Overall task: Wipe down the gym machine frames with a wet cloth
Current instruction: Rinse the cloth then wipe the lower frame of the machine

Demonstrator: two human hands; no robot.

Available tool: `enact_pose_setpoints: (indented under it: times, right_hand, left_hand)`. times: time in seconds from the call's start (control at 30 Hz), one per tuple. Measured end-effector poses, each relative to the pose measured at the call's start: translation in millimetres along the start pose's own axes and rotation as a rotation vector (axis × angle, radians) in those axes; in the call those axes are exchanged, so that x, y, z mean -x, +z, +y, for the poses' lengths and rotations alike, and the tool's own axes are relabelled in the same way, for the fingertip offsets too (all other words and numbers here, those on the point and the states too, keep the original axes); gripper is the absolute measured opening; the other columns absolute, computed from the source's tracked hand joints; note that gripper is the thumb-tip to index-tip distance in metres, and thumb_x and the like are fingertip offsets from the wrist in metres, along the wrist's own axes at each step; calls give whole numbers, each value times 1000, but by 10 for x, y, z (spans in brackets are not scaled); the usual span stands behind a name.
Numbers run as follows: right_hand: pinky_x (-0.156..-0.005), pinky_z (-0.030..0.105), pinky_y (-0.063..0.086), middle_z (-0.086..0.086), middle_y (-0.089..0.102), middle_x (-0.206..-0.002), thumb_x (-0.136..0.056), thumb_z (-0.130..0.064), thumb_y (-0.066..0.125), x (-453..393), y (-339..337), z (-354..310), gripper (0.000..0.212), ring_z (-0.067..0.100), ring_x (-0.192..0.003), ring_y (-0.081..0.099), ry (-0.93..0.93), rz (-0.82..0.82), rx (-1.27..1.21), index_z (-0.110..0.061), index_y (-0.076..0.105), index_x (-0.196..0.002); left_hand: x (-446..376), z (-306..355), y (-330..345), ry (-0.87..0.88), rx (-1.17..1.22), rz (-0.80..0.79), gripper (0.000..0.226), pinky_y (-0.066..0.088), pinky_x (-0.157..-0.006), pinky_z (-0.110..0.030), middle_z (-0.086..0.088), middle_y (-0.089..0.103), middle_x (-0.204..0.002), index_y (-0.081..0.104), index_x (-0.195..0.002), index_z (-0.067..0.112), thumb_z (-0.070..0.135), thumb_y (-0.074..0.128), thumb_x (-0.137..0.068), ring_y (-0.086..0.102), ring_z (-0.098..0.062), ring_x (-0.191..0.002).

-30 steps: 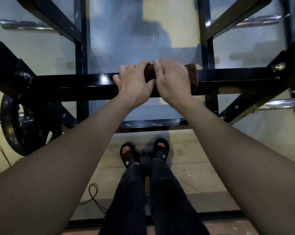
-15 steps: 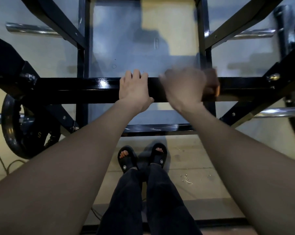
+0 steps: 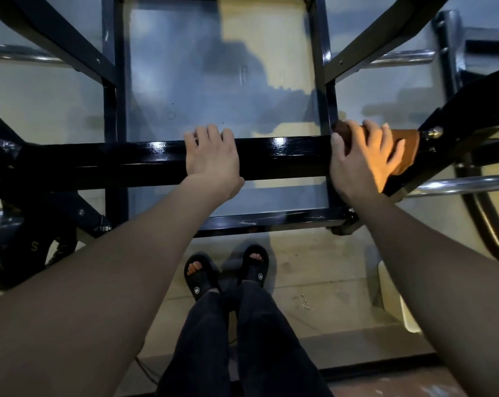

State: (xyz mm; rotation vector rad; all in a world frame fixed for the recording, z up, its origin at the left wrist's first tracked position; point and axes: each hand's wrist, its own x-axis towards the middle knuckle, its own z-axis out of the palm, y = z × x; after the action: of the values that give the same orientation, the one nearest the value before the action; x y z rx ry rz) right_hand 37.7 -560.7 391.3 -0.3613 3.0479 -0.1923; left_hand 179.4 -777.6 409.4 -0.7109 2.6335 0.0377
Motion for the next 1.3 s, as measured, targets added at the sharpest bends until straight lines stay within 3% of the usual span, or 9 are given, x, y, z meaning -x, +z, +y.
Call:
enact_pose_setpoints:
  times: [0.1, 0.27, 0.47, 0.6, 0.83, 0.93, 1.07, 1.2, 1.3]
  right_hand:
    - [-123, 56, 19, -1, 40, -158, -104, -54, 33, 207, 101, -462, 48, 26, -153, 23, -81, -25, -125, -35, 51, -144]
    - [-124, 51, 16, -2, 42, -158, -106, -60, 30, 271, 79, -397, 55, 24, -151, 29, -461, -76, -16, -35, 43, -153]
    - [-128, 49, 4, 3, 36, -163, -104, -66, 19, -250, -90, 477, 63, 23, -156, 19, -127, -67, 39, -33, 37, -155]
    - [-126, 56, 12, 3, 34, -162, -105, -62, 23, -121, -114, 104, 60, 28, -155, 16, -147, -132, -66, -32, 35, -156]
    - [-125, 47, 14, -1, 39, -160, -104, -65, 31, 39, -122, -124, 63, 25, -151, 26, -555, -227, 12, -34, 34, -159]
    - [-124, 49, 18, -2, 41, -155, -105, -65, 30, -321, -257, 385, 60, 22, -148, 30, -433, -267, 5, -35, 35, -157]
    - [-128, 51, -1, 0, 45, -152, -106, -65, 18, -522, -335, 837, 62, 23, -151, 30, -303, -194, 69, -31, 33, -156]
    - [-127, 51, 9, 2, 34, -163, -107, -59, 24, -212, -191, 311, 61, 24, -156, 16, -144, -172, -70, -28, 33, -159]
    - [-126, 51, 9, 5, 38, -161, -106, -55, 26, 122, -60, -250, 60, 29, -154, 20, -249, -147, -45, -26, 39, -157]
  left_hand:
    - [-110, 187, -82, 97, 22, -5, 99, 20, -115, -48, -14, 40, -142, 29, -148, 14, 70, 70, -77, 37, -34, -134]
    - [-200, 417, -193, 222, 218, -6, 48, 35, -79, -37, -10, 64, -118, 54, -121, 15, 46, 72, -89, 59, -35, -110]
    - [-207, 440, -223, 206, 146, -37, 46, 33, -77, -38, -13, 62, -118, 52, -121, 13, 42, 73, -91, 58, -37, -110]
    - [-210, 479, -238, 187, 141, -70, 46, 33, -76, -38, -14, 62, -116, 51, -120, 12, 40, 74, -92, 57, -38, -109]
    - [-172, 430, -230, 198, 185, -39, 44, 31, -74, -38, -14, 62, -113, 51, -116, 14, 44, 72, -93, 56, -37, -107]
    - [-159, 408, -234, 200, 183, -43, 47, 32, -73, -38, -15, 62, -112, 51, -116, 12, 47, 71, -92, 56, -37, -106]
    - [-166, 436, -246, 193, 175, -52, 49, 33, -73, -38, -15, 61, -113, 51, -119, 11, 48, 71, -92, 56, -37, -108]
    - [-160, 420, -233, 203, 168, -42, 48, 32, -72, -39, -14, 61, -111, 50, -117, 11, 48, 70, -93, 56, -36, -105]
    - [-154, 409, -209, 215, 168, -18, 50, 32, -73, -38, -13, 61, -113, 51, -122, 12, 48, 70, -93, 56, -36, -105]
